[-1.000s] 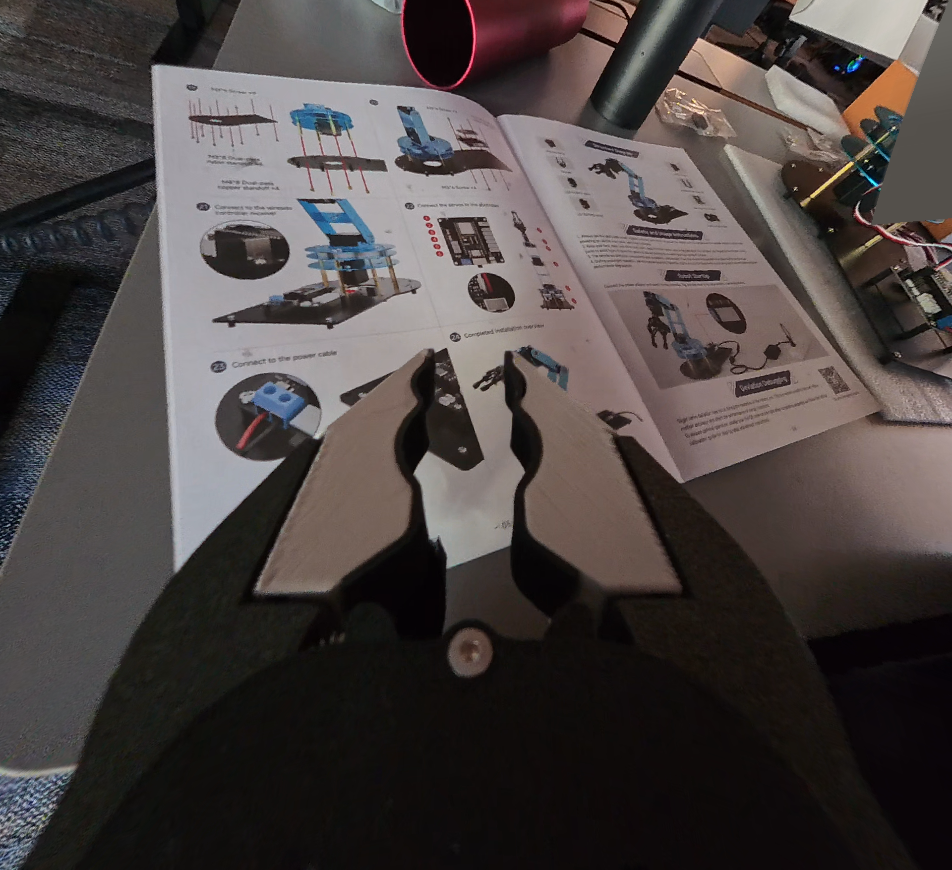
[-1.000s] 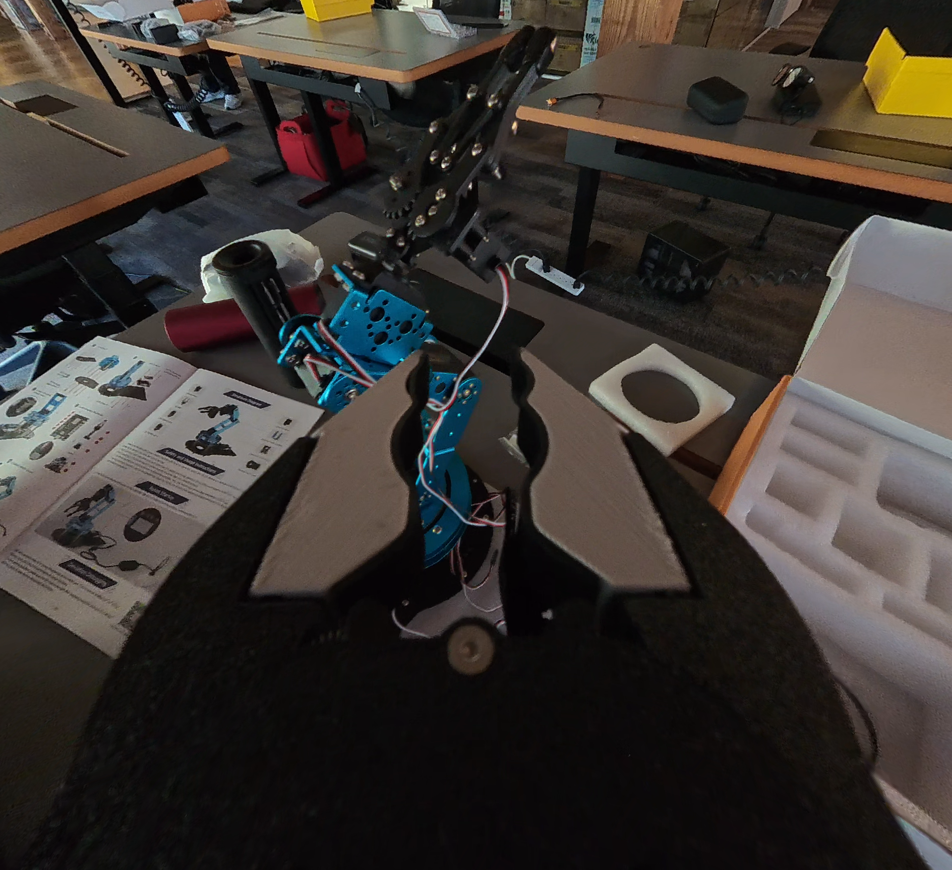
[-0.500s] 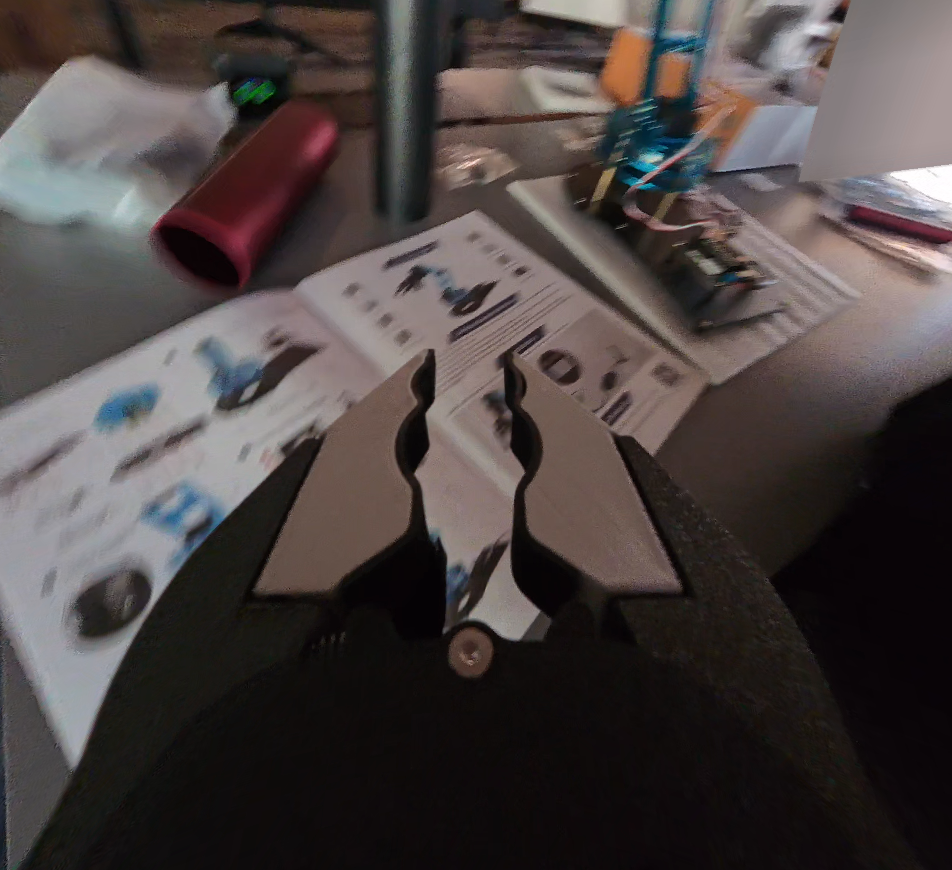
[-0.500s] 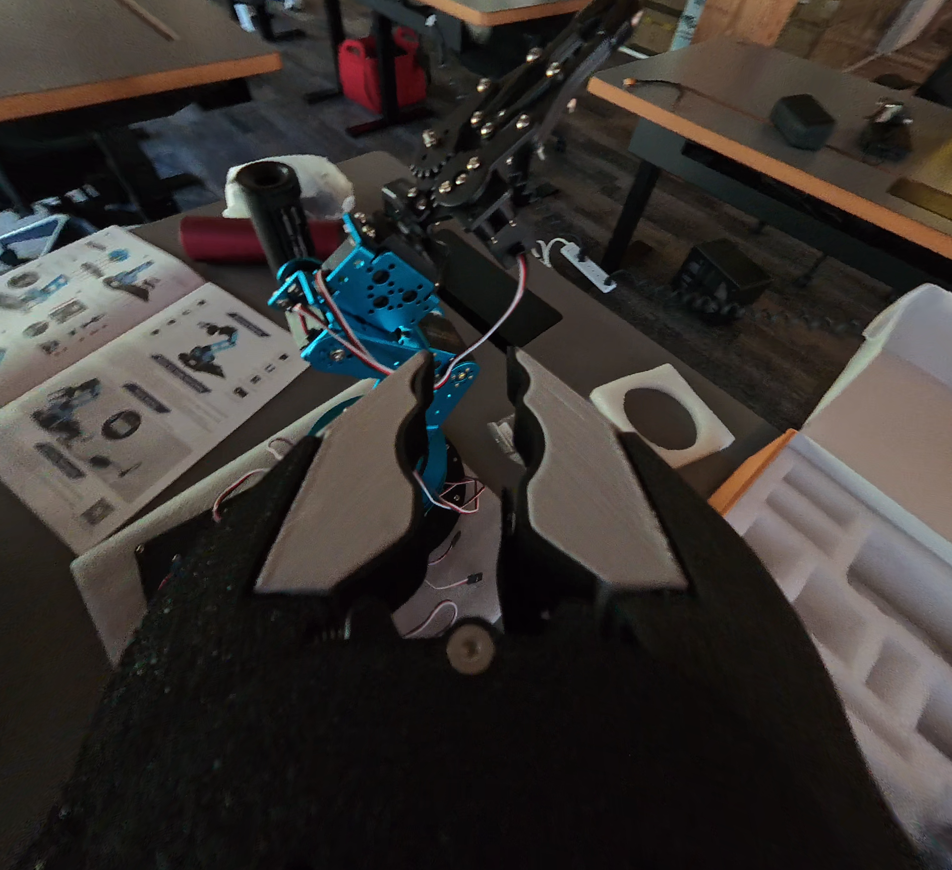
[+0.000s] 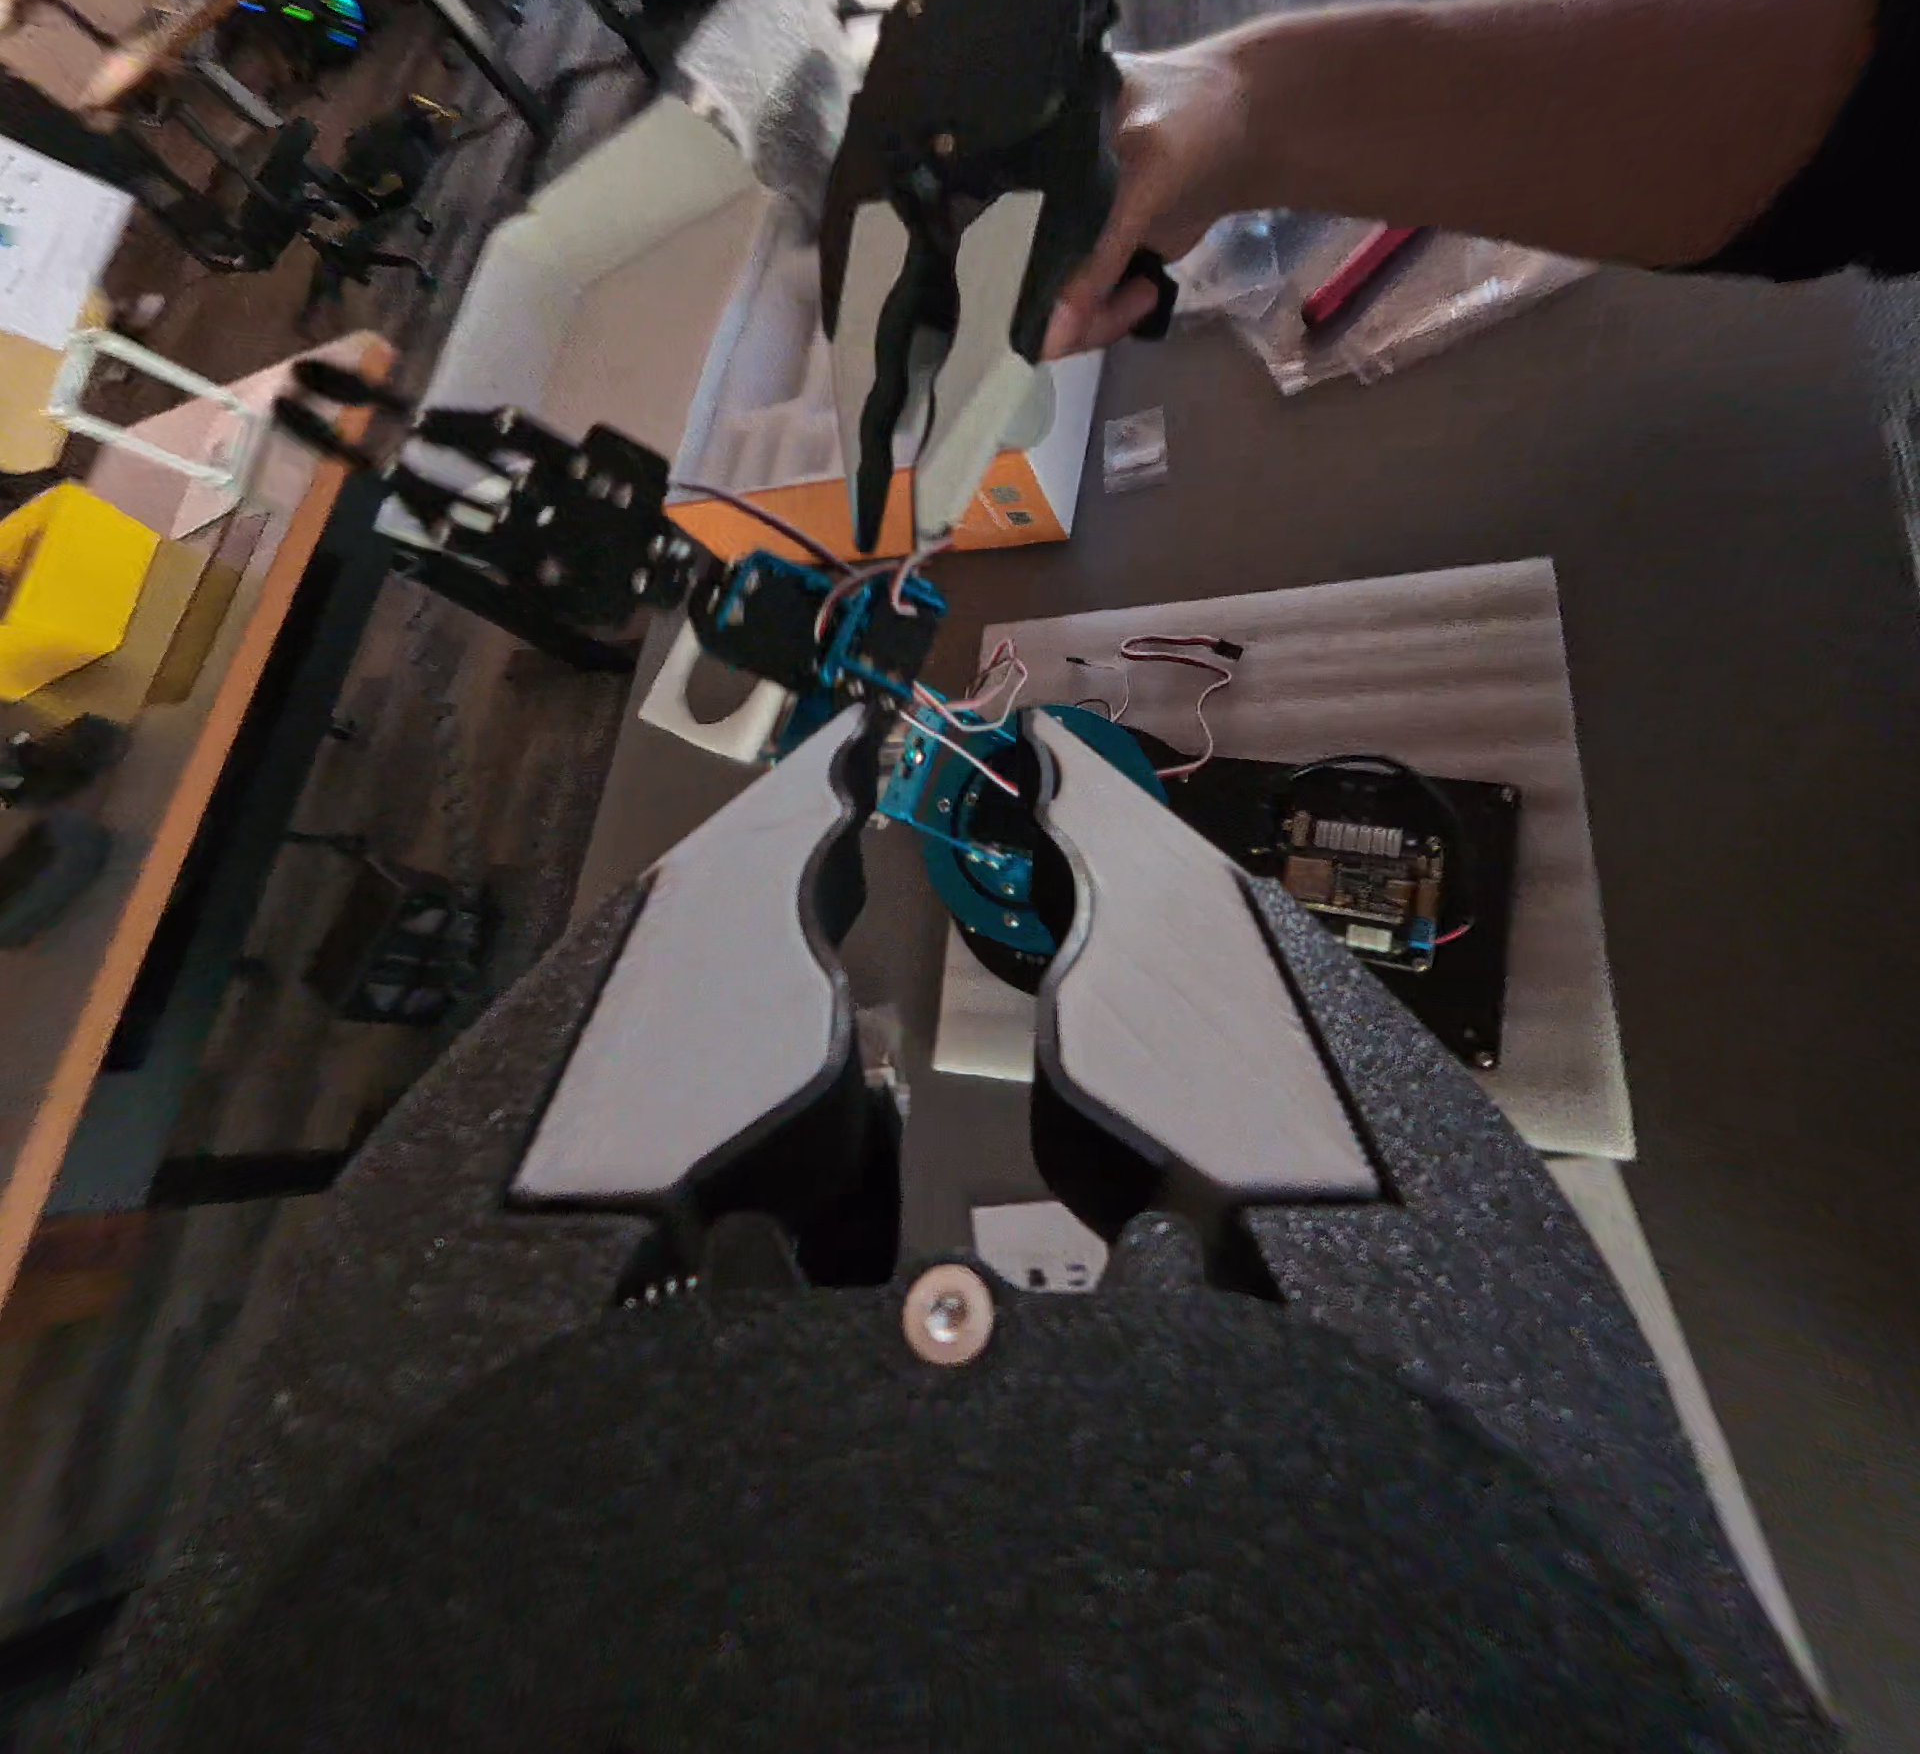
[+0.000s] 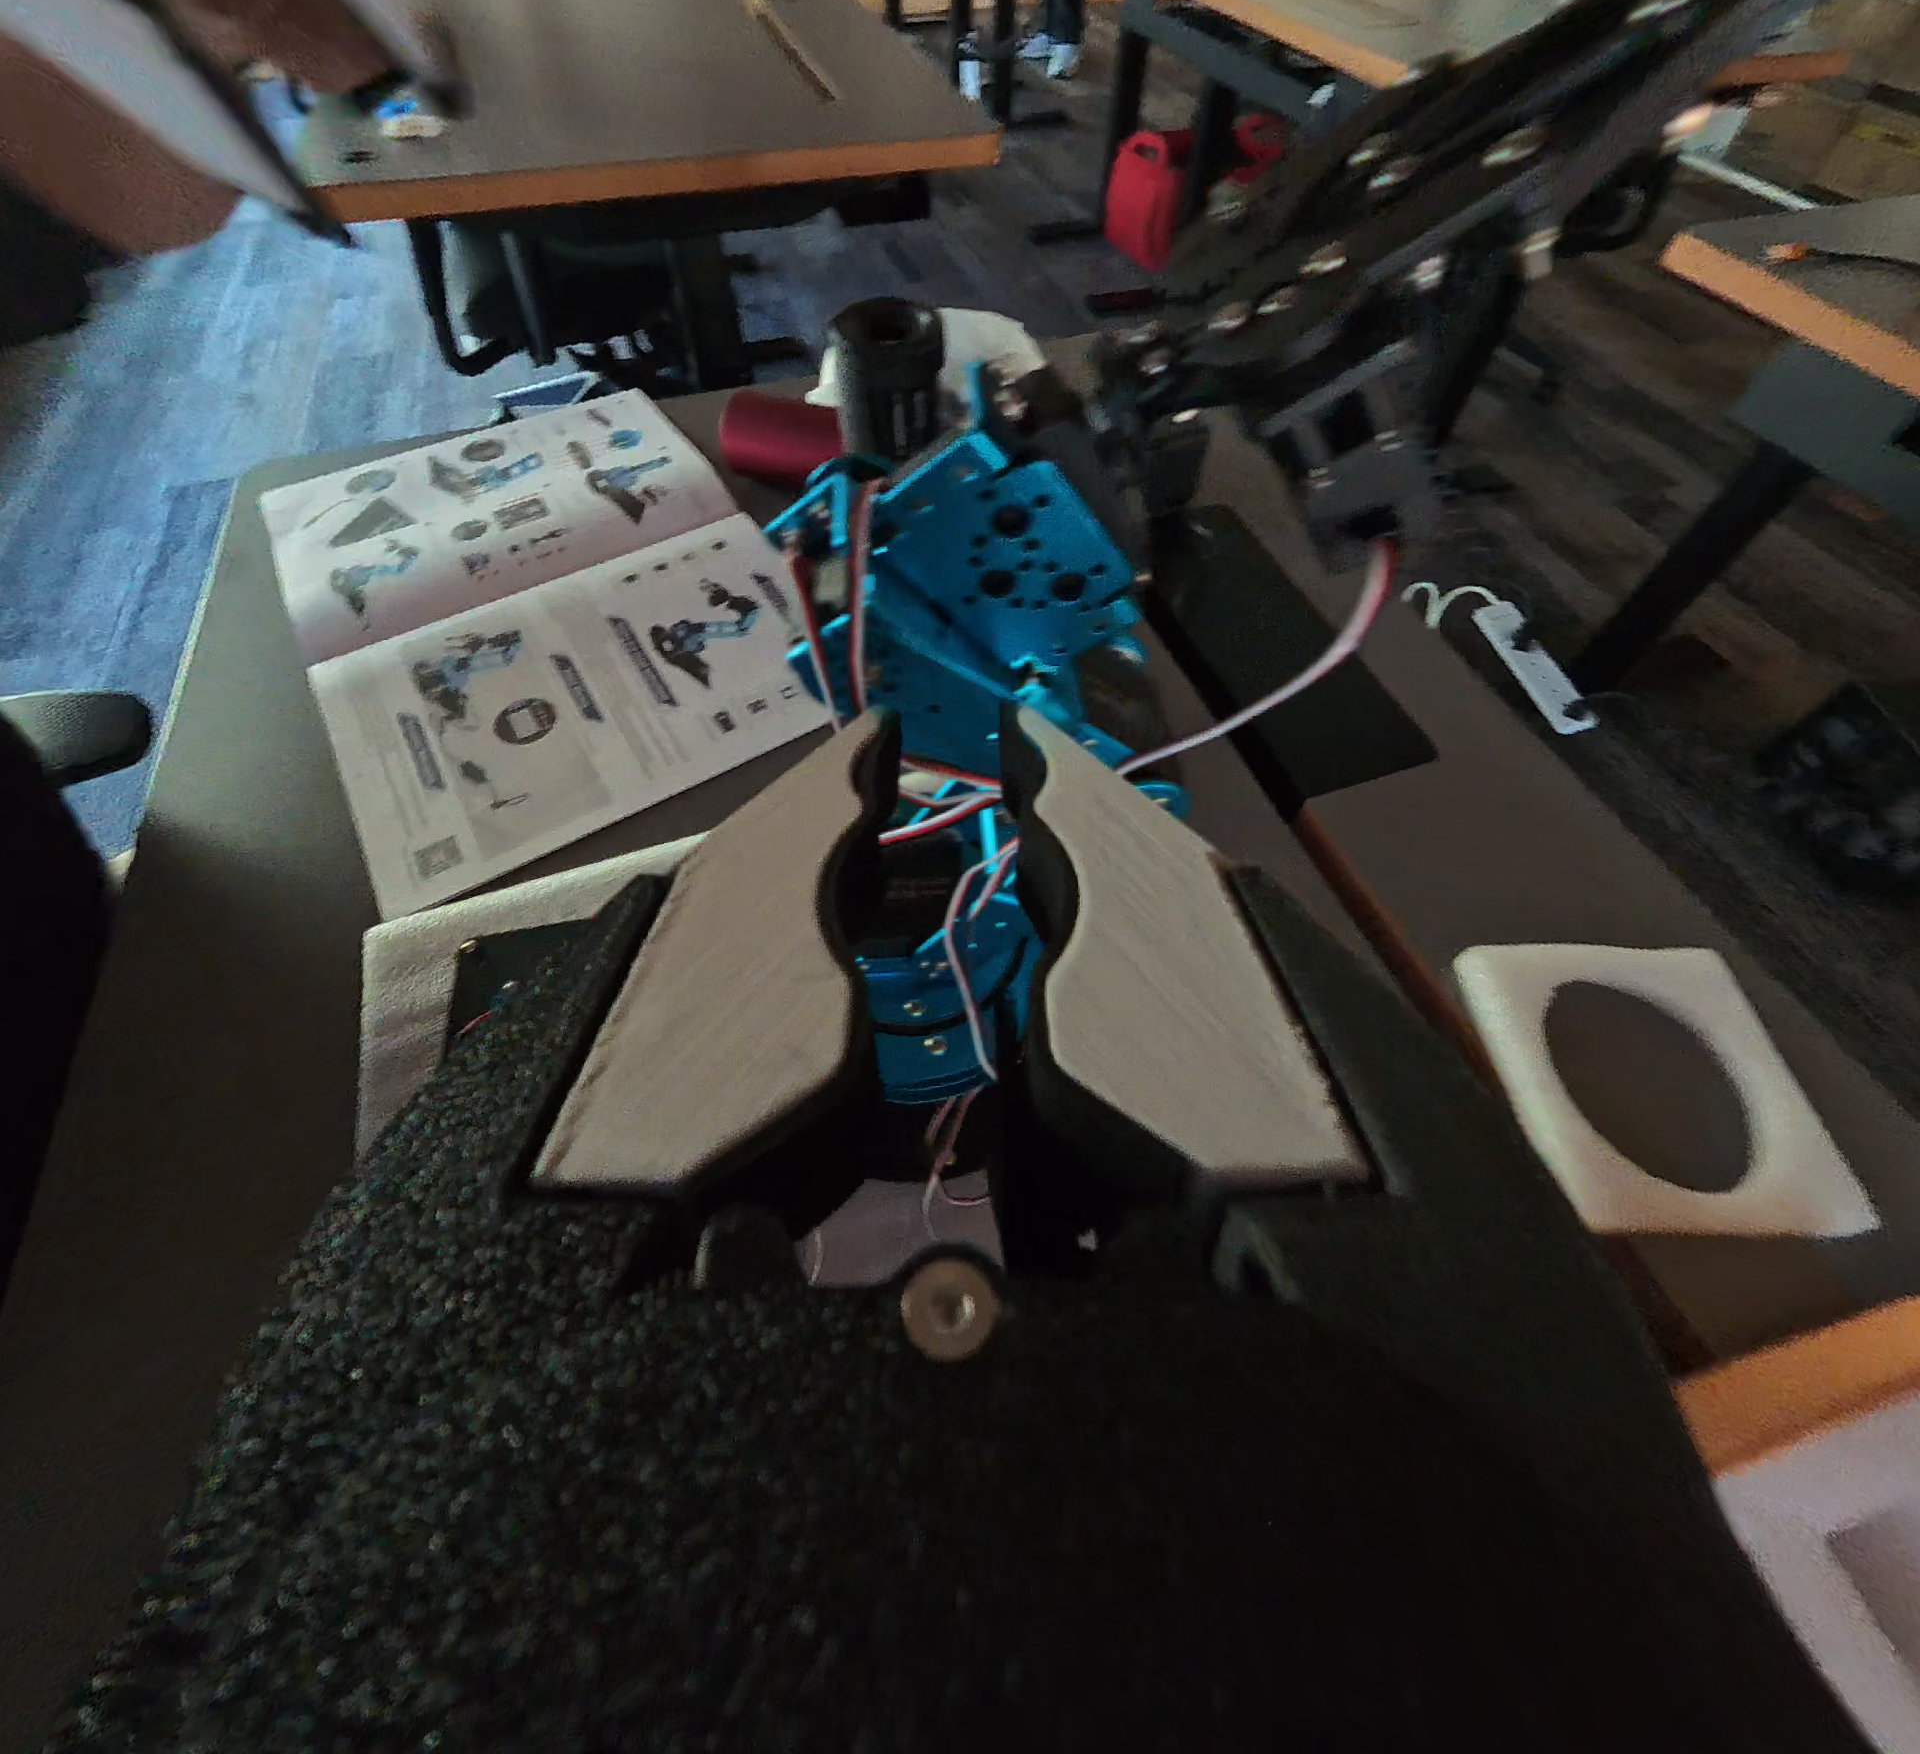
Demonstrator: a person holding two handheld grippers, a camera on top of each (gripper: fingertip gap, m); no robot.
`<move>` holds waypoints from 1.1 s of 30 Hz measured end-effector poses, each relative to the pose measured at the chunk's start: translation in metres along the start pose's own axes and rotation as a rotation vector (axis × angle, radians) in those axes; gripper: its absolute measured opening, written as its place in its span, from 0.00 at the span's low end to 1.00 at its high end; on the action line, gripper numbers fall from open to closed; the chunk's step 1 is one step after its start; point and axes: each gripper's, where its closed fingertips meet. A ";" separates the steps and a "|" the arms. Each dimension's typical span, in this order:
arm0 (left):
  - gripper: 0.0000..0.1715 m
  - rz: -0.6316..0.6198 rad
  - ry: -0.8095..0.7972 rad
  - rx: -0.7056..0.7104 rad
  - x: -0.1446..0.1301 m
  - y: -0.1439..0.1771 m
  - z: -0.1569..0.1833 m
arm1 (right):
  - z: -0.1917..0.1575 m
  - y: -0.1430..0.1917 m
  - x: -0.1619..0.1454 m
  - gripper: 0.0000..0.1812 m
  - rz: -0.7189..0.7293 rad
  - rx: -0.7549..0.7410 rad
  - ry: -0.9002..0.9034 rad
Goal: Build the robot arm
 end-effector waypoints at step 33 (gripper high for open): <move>0.13 -0.559 -0.402 -0.472 0.009 -0.115 0.004 | 0.011 0.002 0.012 0.02 0.151 -0.349 0.246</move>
Point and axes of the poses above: each gripper's, where its closed fingertips meet, y back along the fingers, x out of its top, z = x × y across the jaws, and after that the axes turned 15 degrees about x, right-handed
